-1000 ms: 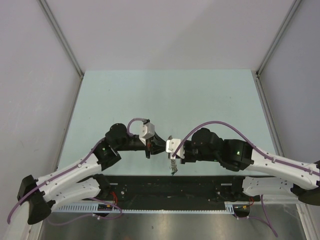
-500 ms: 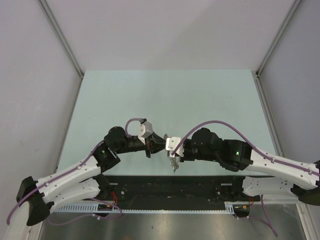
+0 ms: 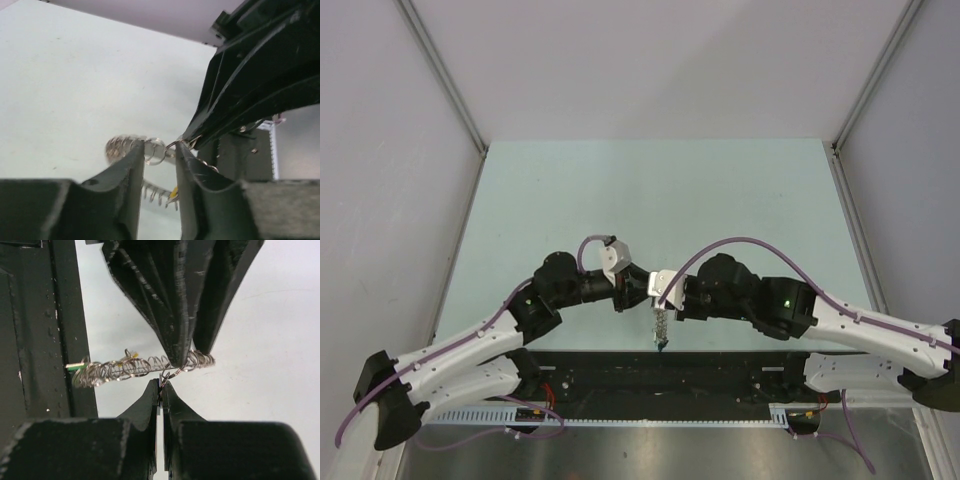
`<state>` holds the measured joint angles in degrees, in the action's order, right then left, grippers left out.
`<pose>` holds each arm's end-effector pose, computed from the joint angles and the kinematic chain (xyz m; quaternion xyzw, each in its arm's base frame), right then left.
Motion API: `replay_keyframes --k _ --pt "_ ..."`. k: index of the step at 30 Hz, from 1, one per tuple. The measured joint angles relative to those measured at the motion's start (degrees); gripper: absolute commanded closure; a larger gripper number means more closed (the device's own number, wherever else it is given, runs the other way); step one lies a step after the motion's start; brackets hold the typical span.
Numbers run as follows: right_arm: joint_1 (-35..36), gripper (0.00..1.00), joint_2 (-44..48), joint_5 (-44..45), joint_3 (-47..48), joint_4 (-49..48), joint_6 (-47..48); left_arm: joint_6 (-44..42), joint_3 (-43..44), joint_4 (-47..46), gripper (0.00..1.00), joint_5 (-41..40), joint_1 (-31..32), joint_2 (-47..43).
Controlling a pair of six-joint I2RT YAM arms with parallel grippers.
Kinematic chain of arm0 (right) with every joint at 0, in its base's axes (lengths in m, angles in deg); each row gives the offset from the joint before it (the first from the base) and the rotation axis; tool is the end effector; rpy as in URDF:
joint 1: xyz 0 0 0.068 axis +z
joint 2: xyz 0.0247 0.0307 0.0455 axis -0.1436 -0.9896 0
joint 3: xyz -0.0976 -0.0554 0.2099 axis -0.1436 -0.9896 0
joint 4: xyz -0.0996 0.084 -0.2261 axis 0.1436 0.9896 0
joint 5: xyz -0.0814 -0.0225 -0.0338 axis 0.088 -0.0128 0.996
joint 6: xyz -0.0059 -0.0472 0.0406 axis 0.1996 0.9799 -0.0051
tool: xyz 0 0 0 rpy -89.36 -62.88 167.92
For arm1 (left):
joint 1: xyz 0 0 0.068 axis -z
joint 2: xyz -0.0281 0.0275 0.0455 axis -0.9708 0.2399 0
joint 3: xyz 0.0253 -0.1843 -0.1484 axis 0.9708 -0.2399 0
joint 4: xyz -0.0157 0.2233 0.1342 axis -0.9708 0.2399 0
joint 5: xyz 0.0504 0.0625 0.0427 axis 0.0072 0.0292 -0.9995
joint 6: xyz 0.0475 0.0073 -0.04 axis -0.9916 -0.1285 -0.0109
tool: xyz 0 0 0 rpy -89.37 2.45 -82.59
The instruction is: Put the keys on the keyring
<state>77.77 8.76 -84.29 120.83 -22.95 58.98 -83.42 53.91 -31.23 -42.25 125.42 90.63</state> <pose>0.0887 0.2313 0.3009 -0.6462 0.5927 0.1577 0.4542 0.1409 -0.1964 0.2605 0.4090 0.6017 -0.4557 0.5128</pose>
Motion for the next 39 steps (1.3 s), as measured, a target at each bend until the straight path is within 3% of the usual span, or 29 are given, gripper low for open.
replay_keyframes --k 8,18,23,30,39 --pt "-3.10 1.00 -1.29 -2.36 -0.02 -0.07 -1.31 -0.63 0.17 3.21 0.33 -4.26 -2.49 -2.54" --pt "-8.33 1.00 -4.94 -5.99 0.00 -1.18 -1.51 0.28 3.93 14.36 0.17 -8.13 -12.02 -10.62" --pt "-13.38 1.00 -7.26 -8.50 0.15 -3.45 -1.49 -0.24 4.96 20.37 0.00 -11.65 -15.80 -15.08" --pt "-19.76 1.00 -13.11 -10.69 0.55 -11.37 -1.88 -0.61 4.20 24.94 0.00 -16.06 -19.87 -19.54" --pt "-26.32 1.00 -19.91 -7.54 2.01 -23.76 -6.43 1.31 2.75 25.42 0.00 -16.35 -23.30 -18.84"
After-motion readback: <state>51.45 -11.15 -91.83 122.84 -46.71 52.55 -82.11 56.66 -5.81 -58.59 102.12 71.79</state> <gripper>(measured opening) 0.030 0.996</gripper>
